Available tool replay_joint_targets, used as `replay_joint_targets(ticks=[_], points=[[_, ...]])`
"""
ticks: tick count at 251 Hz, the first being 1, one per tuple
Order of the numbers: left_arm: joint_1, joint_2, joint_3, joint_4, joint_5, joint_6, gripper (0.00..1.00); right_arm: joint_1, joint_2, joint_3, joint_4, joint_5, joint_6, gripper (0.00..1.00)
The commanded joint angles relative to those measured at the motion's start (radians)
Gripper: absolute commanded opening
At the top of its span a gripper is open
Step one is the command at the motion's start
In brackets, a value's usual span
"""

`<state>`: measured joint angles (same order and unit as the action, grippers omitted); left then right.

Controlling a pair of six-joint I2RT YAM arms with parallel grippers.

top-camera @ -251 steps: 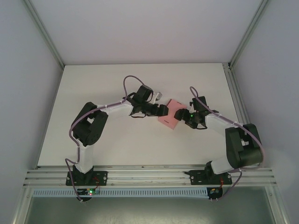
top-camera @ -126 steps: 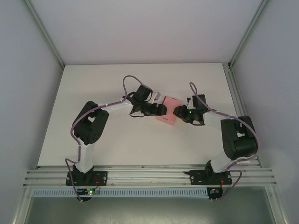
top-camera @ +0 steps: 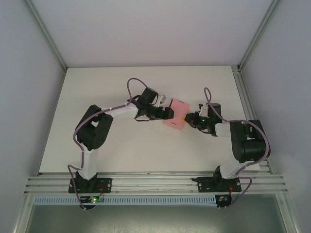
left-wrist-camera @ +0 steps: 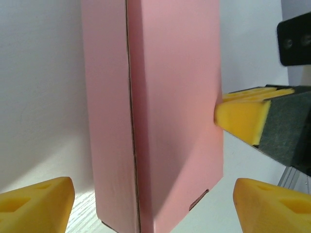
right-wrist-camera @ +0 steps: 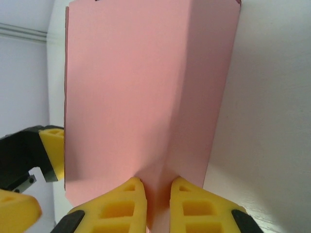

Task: Assemble paper box

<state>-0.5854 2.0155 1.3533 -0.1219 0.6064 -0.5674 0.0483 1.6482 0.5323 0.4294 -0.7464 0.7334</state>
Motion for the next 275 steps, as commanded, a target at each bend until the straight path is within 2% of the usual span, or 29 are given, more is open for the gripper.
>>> replay_joint_targets(ticks=[1, 57, 115, 130, 189, 218, 244, 255, 275], points=[[0.013, 0.032, 0.076, 0.012, 0.049, -0.022, 0.86, -0.013, 0.085, -0.091, -0.075, 0.033, 0.014, 0.0], [0.008, 0.098, 0.142, -0.002, 0.105, -0.03, 0.85, -0.027, 0.133, -0.11, -0.017, 0.024, 0.058, 0.0], [0.005, 0.102, 0.161, -0.189, -0.05, 0.04, 0.85, -0.04, 0.161, -0.13, 0.022, 0.017, 0.096, 0.0], [0.005, 0.093, 0.145, -0.189, -0.063, 0.042, 0.85, -0.041, 0.167, -0.127, 0.005, 0.022, 0.087, 0.0], [-0.026, 0.136, 0.162, 0.044, 0.162, -0.087, 0.79, -0.042, 0.164, -0.113, -0.033, 0.038, 0.052, 0.0], [-0.047, 0.166, 0.222, 0.027, 0.194, -0.087, 0.71, -0.041, 0.165, -0.112, -0.027, 0.036, 0.047, 0.0], [-0.051, 0.152, 0.251, -0.041, 0.143, -0.052, 0.6, -0.042, 0.164, -0.112, -0.022, 0.03, 0.041, 0.0], [-0.053, 0.131, 0.253, -0.083, 0.093, -0.019, 0.6, -0.041, 0.165, -0.112, -0.021, 0.03, 0.04, 0.0], [-0.052, 0.086, 0.259, -0.168, 0.005, 0.045, 0.59, -0.038, 0.161, -0.112, -0.023, 0.033, 0.037, 0.09]])
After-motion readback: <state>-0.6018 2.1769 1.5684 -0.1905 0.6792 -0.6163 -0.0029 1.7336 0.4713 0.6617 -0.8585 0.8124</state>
